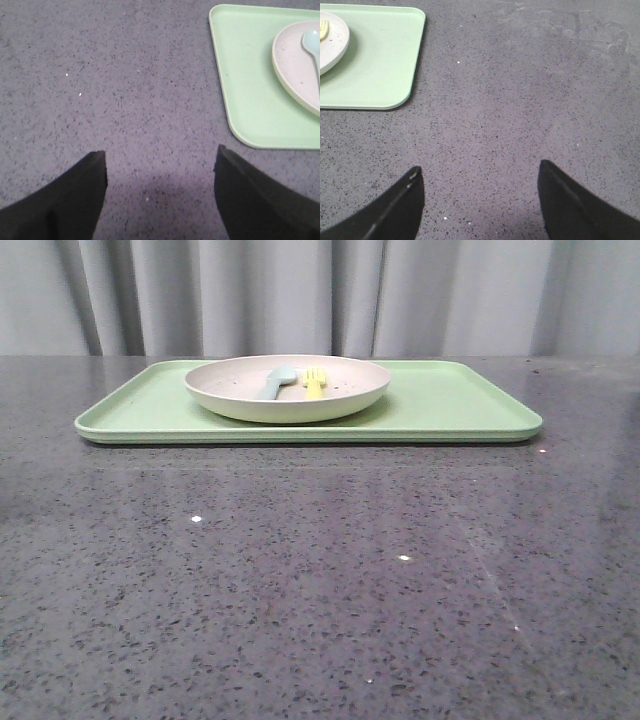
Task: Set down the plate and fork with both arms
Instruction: 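Raise the left gripper away from the plate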
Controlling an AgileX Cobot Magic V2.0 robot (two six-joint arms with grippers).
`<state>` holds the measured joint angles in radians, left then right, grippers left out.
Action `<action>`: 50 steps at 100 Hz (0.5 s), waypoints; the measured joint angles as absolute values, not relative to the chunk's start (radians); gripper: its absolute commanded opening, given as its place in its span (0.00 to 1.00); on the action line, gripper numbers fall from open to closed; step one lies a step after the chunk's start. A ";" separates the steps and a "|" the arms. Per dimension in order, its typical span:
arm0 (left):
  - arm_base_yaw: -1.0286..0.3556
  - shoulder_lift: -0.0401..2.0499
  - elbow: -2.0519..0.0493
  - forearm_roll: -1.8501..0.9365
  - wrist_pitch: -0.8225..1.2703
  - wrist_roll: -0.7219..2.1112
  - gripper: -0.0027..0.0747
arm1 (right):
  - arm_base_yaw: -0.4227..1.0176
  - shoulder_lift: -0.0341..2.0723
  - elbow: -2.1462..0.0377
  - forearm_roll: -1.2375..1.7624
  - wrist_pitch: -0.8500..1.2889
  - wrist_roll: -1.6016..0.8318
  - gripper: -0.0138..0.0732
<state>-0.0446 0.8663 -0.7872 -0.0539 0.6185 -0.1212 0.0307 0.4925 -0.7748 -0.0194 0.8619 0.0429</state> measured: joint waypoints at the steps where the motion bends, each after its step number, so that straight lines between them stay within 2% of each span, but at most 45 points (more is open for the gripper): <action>1: -0.045 0.852 -0.782 -0.054 0.619 -0.121 0.62 | 0.031 0.492 -0.775 -0.019 0.862 0.043 0.72; 29: -0.045 0.598 -0.616 -0.052 0.673 -0.121 0.62 | 0.031 0.492 -0.775 -0.019 0.858 0.043 0.72; 50: -0.045 0.510 -0.577 -0.052 0.697 -0.121 0.61 | 0.031 0.492 -0.775 -0.019 0.847 0.043 0.72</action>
